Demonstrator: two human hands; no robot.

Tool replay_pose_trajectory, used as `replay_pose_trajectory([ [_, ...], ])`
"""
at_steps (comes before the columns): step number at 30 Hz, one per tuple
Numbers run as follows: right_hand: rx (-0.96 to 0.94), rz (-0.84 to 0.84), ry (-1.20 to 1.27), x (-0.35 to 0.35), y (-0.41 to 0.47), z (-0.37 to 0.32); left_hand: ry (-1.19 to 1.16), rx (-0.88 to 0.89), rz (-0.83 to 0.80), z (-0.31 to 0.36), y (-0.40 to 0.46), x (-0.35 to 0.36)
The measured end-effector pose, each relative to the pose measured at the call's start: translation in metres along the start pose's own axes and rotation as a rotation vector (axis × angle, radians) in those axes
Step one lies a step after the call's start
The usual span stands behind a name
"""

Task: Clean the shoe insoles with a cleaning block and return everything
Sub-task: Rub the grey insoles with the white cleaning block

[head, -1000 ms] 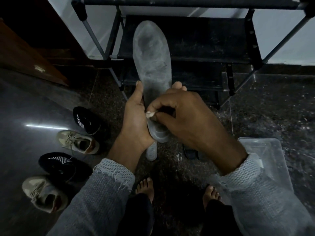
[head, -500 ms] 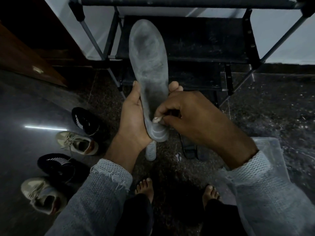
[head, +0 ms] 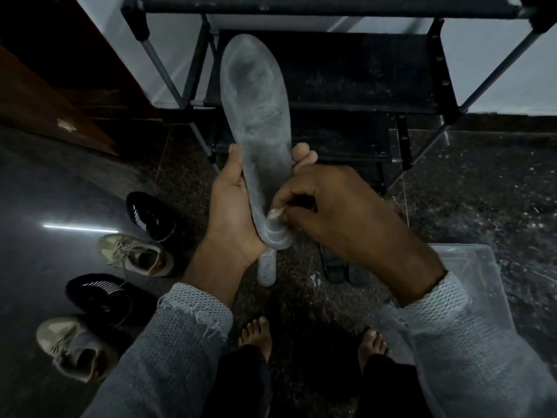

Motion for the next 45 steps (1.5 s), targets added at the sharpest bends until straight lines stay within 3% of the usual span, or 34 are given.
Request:
replay_pose_trajectory([
  [3,0.045,0.287,0.054,-0.017,0.001,0.01,0.011,-0.001,-0.028,-0.003,-0.002,0.006],
  [5,0.03,0.372,0.033,-0.022,0.001,0.009,0.016,0.007,-0.016,-0.003,-0.003,0.006],
  [7,0.027,0.279,0.026,-0.016,0.002,0.008,0.006,0.002,-0.017,-0.002,-0.003,0.006],
  [10,0.021,-0.052,0.025,0.005,0.0,0.001,-0.023,-0.027,-0.006,-0.001,-0.003,0.003],
  [12,-0.01,-0.082,0.04,0.007,-0.001,-0.002,-0.022,-0.019,0.005,0.001,-0.003,0.002],
  [16,0.018,0.306,0.133,-0.016,0.001,0.009,-0.01,-0.008,-0.005,-0.004,-0.006,0.009],
  [18,0.015,0.404,0.111,-0.02,0.0,0.01,0.021,0.011,0.0,-0.005,-0.005,0.009],
  [20,0.025,0.355,0.082,-0.018,0.002,0.011,0.025,0.008,-0.002,-0.005,-0.005,0.009],
  [23,0.037,0.036,0.081,-0.002,0.002,0.01,-0.004,-0.013,-0.004,-0.002,-0.003,0.005],
  [25,0.027,-0.038,0.093,0.002,0.0,0.008,-0.01,-0.026,-0.01,-0.001,-0.003,0.004],
  [29,0.097,0.317,0.144,-0.023,0.0,0.021,0.008,-0.002,0.008,-0.002,-0.004,0.008],
  [31,0.096,0.417,0.112,-0.03,-0.001,0.024,0.032,0.017,0.028,-0.003,-0.005,0.007],
  [33,0.099,0.371,0.089,-0.03,0.0,0.025,0.027,0.02,0.034,-0.003,-0.004,0.006],
  [36,0.064,0.065,0.033,-0.009,0.001,0.014,0.018,-0.005,0.016,-0.001,-0.002,0.004],
  [38,0.034,-0.043,0.015,-0.001,-0.001,0.008,0.005,-0.015,0.015,0.0,0.0,0.002],
  [43,0.087,0.29,0.108,-0.019,0.001,0.018,-0.001,0.007,0.033,-0.001,-0.001,0.003],
  [45,0.079,0.348,0.069,-0.02,0.001,0.017,0.017,0.019,0.048,-0.002,-0.002,0.002],
])
Point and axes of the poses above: each hand's wrist, its own y-axis towards the middle knuckle, its own x-axis out of the palm, z = x × y, the point moved 10 cm from there along y, towards the middle knuckle, and after that the axes turned 6 degrees about z, right-handed, at the moved point
